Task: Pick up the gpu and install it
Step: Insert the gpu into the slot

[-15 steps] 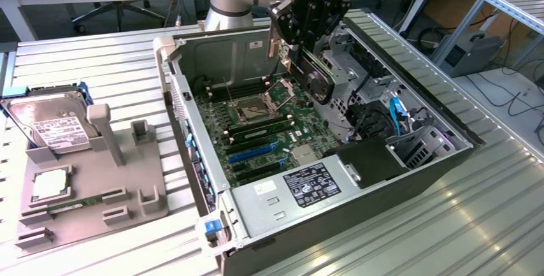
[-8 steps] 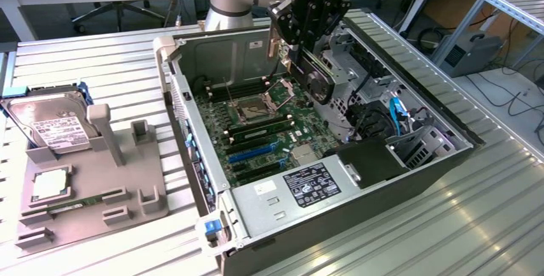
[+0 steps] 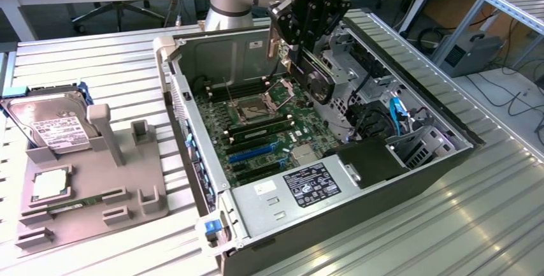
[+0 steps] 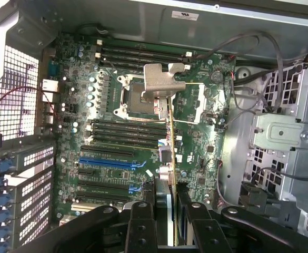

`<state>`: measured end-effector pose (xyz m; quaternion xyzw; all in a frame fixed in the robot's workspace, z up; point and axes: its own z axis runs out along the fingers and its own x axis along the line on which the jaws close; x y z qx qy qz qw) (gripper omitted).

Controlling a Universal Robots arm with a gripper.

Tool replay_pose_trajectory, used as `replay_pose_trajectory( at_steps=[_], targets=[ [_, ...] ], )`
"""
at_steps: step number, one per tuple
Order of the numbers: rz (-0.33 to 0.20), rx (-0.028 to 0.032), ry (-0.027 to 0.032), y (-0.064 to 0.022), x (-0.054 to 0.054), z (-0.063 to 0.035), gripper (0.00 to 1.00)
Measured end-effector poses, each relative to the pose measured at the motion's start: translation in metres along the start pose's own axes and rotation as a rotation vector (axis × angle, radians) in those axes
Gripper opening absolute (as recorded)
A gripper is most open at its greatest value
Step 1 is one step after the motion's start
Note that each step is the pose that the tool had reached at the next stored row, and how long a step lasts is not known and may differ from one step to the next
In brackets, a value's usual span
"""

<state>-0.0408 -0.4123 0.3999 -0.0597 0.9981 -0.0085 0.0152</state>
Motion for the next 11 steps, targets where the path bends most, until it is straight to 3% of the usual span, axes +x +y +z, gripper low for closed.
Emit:
replay_pose_trajectory(
  at_steps=[11],
  targets=[
    [-0.009,-0.0003,-0.0002,0.0000,0.0000,0.0001,0.27]
  ],
)
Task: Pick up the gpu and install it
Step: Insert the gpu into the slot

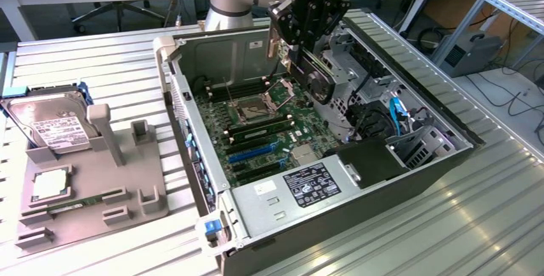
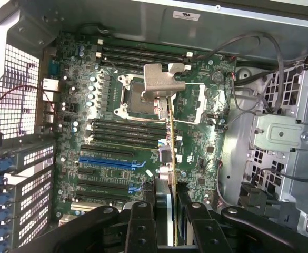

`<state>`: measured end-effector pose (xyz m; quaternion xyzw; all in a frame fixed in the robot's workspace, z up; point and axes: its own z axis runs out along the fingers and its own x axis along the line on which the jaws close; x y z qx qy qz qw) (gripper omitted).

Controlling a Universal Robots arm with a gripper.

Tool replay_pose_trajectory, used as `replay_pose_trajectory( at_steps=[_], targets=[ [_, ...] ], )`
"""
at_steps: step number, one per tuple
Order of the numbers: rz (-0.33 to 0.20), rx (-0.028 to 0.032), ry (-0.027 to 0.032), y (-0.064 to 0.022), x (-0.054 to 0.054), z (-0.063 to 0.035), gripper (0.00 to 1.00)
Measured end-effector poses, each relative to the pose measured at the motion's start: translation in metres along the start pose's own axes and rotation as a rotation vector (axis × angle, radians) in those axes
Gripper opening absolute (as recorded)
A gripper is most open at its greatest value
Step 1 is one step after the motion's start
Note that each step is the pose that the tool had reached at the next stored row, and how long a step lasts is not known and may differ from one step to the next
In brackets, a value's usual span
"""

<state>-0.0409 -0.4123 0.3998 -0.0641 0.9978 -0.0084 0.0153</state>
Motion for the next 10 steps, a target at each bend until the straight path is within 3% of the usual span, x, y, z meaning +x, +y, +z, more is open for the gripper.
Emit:
replay_pose_trajectory(
  at_steps=[10],
  targets=[
    [-0.010,-0.0003,-0.0002,0.0000,0.0000,0.0000,0.27]
  ],
)
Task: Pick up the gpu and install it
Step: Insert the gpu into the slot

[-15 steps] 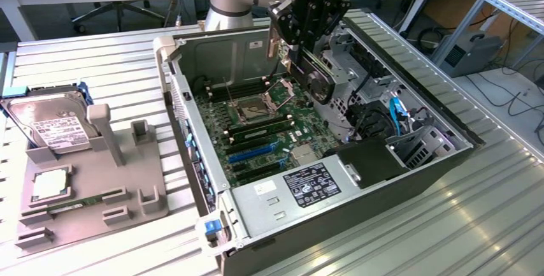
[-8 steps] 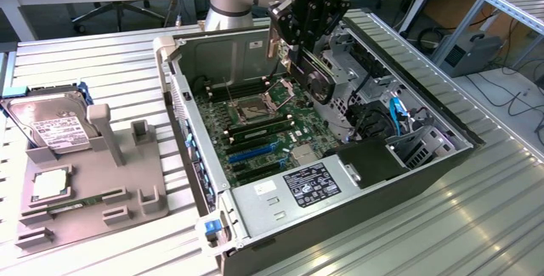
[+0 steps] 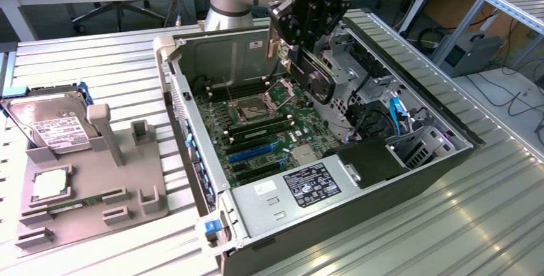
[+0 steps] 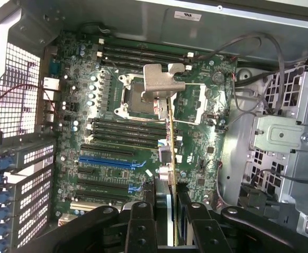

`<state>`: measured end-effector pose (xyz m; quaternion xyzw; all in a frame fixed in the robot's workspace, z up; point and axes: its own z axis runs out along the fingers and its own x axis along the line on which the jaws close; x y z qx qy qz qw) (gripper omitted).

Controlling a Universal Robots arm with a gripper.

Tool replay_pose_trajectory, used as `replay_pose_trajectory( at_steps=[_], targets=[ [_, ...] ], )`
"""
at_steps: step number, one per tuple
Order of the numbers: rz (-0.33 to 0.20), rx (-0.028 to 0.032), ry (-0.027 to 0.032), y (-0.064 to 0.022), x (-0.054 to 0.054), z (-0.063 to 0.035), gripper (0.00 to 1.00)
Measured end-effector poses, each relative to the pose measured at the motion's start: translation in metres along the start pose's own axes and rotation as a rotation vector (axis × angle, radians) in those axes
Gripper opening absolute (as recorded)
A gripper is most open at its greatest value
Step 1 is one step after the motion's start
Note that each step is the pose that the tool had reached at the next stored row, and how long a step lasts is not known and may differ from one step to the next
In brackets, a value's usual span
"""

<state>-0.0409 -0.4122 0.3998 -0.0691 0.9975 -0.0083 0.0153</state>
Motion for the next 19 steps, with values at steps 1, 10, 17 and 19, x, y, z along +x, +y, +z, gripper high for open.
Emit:
replay_pose_trajectory(
  at_steps=[1,10,17,19],
  targets=[
    [-0.001,0.0000,0.0000,0.0000,0.0000,0.0000,0.27],
    [-0.013,-0.0004,-0.0002,0.0000,0.0000,0.0000,0.27],
    [-0.024,-0.0007,-0.0004,0.0000,0.0000,0.0000,0.27],
    [-0.026,-0.0008,-0.0005,0.0000,0.0000,0.0000,0.27]
  ],
)
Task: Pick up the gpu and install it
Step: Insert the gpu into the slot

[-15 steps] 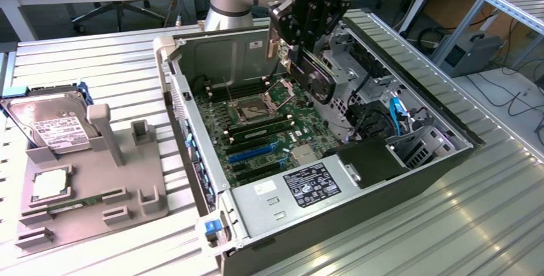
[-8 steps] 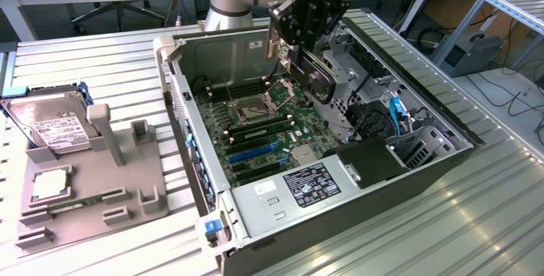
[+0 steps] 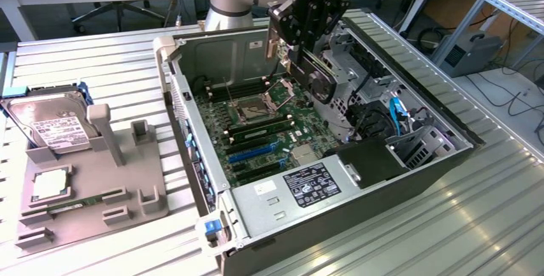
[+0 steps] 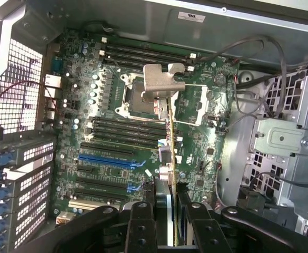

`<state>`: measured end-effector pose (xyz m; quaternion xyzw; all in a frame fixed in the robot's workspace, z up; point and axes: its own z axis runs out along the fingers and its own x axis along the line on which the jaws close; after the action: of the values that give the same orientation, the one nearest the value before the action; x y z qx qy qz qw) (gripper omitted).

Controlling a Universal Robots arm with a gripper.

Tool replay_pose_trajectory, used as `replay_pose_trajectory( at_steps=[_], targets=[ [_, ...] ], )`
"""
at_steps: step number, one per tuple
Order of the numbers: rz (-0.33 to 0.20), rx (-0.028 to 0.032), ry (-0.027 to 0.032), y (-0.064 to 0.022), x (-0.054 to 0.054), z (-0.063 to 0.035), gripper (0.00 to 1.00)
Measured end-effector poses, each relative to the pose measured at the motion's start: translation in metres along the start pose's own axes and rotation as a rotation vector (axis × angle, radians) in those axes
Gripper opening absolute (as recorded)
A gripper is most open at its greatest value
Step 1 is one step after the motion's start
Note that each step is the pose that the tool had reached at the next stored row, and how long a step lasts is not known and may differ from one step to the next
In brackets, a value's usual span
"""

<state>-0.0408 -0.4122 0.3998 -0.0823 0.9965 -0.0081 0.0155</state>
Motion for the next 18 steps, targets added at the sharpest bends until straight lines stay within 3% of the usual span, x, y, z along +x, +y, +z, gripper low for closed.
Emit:
replay_pose_trajectory(
  at_steps=[18],
  targets=[
    [-0.028,-0.0008,-0.0005,0.0000,0.0000,0.0000,0.27]
  ],
)
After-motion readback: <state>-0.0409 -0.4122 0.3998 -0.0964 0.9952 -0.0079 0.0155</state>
